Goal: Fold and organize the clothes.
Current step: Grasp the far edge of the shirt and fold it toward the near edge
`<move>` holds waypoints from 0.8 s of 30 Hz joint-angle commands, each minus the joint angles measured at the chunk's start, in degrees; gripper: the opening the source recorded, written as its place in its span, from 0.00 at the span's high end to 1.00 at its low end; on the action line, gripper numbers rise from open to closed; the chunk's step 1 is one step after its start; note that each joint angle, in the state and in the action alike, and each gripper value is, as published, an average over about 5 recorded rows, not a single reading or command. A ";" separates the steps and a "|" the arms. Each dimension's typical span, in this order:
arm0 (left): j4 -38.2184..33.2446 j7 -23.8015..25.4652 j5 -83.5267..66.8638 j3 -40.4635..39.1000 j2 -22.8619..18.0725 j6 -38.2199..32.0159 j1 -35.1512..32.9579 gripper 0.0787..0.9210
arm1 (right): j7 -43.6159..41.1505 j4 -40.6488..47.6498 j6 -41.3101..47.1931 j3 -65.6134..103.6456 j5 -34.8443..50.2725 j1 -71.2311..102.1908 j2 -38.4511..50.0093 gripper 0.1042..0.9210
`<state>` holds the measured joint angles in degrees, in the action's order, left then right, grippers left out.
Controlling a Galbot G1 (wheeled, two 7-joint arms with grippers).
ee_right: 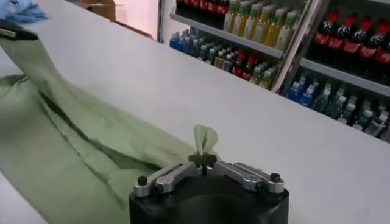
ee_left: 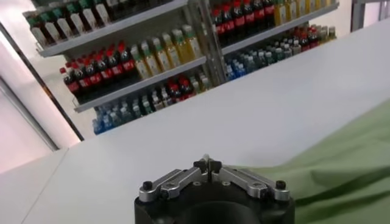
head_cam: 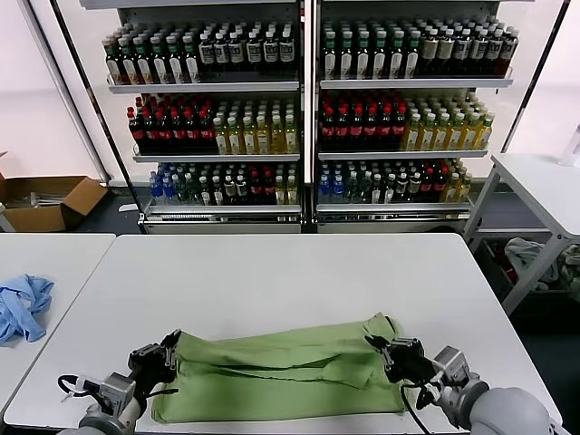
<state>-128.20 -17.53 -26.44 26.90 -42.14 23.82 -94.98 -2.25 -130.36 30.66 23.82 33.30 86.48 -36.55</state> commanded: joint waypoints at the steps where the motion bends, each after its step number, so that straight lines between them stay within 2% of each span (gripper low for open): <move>1: 0.22 -2.32 2.77 -0.85 -0.54 -0.74 -2.38 0.99 | -0.22 -3.32 -0.54 6.40 -1.57 11.72 -1.42 1.00; 11: -0.16 -4.42 4.40 -3.25 -2.23 -1.65 -5.17 0.99 | 0.64 -2.28 -0.96 7.53 -1.74 14.19 -3.26 1.00; 19: 1.36 -6.83 6.36 -4.64 -3.41 -3.67 -5.90 0.99 | 5.16 0.64 -4.27 5.00 -2.69 14.06 -5.66 1.00; 21: 1.90 -6.79 6.95 -4.86 -3.52 -3.86 -5.48 0.98 | 6.83 1.07 -5.36 4.04 -2.89 13.72 -6.35 0.97; 24: 2.45 -6.64 8.10 -4.97 -3.40 -3.72 -5.03 0.92 | 11.15 1.34 -6.52 2.56 -1.95 12.86 -7.63 0.89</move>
<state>-127.00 -22.91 -21.01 22.74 -45.19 20.77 -99.79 2.03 -130.20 27.18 28.36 31.03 98.52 -41.82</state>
